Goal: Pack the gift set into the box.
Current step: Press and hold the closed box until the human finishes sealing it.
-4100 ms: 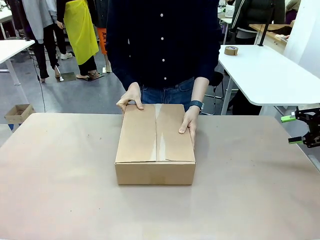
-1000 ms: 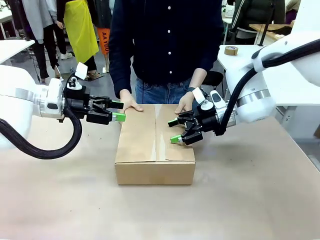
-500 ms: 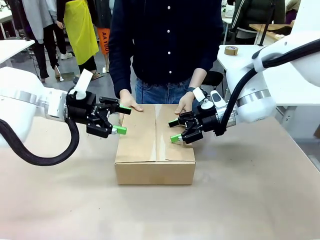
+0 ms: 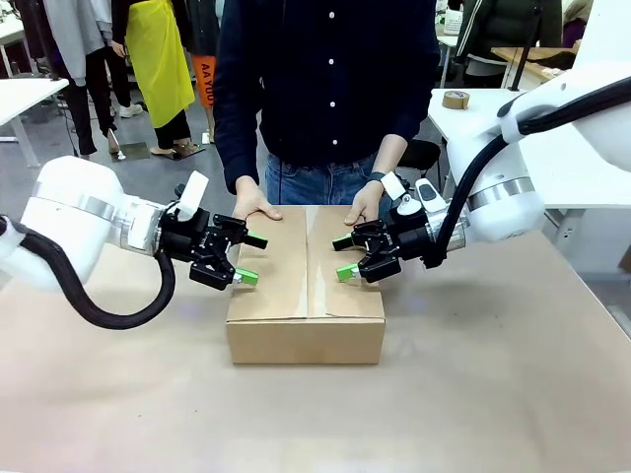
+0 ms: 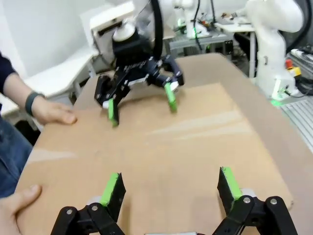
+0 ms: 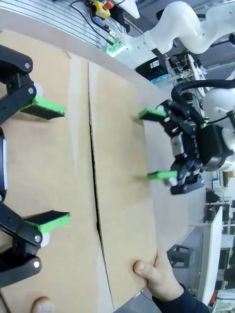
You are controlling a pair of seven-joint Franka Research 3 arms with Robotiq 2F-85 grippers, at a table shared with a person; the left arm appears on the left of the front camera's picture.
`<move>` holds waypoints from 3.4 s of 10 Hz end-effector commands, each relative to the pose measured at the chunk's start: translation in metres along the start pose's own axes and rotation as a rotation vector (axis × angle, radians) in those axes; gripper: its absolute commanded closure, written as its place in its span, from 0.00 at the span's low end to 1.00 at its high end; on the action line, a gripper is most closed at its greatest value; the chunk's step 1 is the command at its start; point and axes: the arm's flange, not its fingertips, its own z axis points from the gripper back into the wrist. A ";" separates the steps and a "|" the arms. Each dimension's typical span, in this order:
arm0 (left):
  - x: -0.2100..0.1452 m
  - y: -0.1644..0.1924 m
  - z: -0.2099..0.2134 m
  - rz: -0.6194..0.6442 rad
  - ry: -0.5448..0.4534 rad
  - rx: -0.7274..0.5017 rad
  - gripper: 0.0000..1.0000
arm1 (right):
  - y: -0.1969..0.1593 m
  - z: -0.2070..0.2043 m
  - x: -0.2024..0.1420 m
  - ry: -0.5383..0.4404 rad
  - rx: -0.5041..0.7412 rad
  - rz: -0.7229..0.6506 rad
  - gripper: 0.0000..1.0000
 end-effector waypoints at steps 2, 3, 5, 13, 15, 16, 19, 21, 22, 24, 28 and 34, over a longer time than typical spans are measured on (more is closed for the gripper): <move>-0.003 0.012 -0.013 0.051 0.035 0.060 0.00 | -0.012 0.014 -0.018 0.004 0.074 -0.062 0.00; -0.007 0.013 -0.015 0.066 0.044 0.054 0.00 | -0.014 0.017 -0.024 0.003 0.044 -0.063 0.00; -0.013 0.014 -0.018 0.094 0.061 0.047 0.00 | -0.015 0.013 -0.031 0.046 -0.044 -0.032 0.00; -0.008 0.012 -0.014 0.096 0.041 0.043 0.00 | -0.010 0.016 -0.012 -0.026 0.014 -0.012 0.00; -0.008 0.012 -0.014 0.096 0.041 0.043 0.00 | -0.010 0.016 -0.012 -0.026 0.014 -0.012 0.00; -0.008 0.012 -0.014 0.096 0.041 0.043 0.00 | -0.010 0.016 -0.012 -0.026 0.014 -0.012 0.00; -0.008 0.012 -0.014 0.096 0.041 0.043 0.00 | -0.010 0.016 -0.012 -0.026 0.014 -0.012 0.00; -0.008 0.012 -0.014 0.096 0.041 0.043 0.00 | -0.010 0.016 -0.012 -0.026 0.014 -0.012 0.00; -0.008 0.012 -0.014 0.096 0.041 0.043 0.00 | -0.010 0.016 -0.012 -0.026 0.014 -0.012 0.00; -0.008 0.012 -0.014 0.096 0.041 0.043 0.00 | -0.010 0.016 -0.012 -0.026 0.014 -0.012 0.00; -0.008 0.012 -0.014 0.096 0.041 0.043 0.00 | -0.010 0.016 -0.012 -0.026 0.014 -0.012 0.00; -0.008 0.012 -0.014 0.096 0.041 0.043 0.00 | -0.010 0.016 -0.012 -0.026 0.014 -0.012 0.00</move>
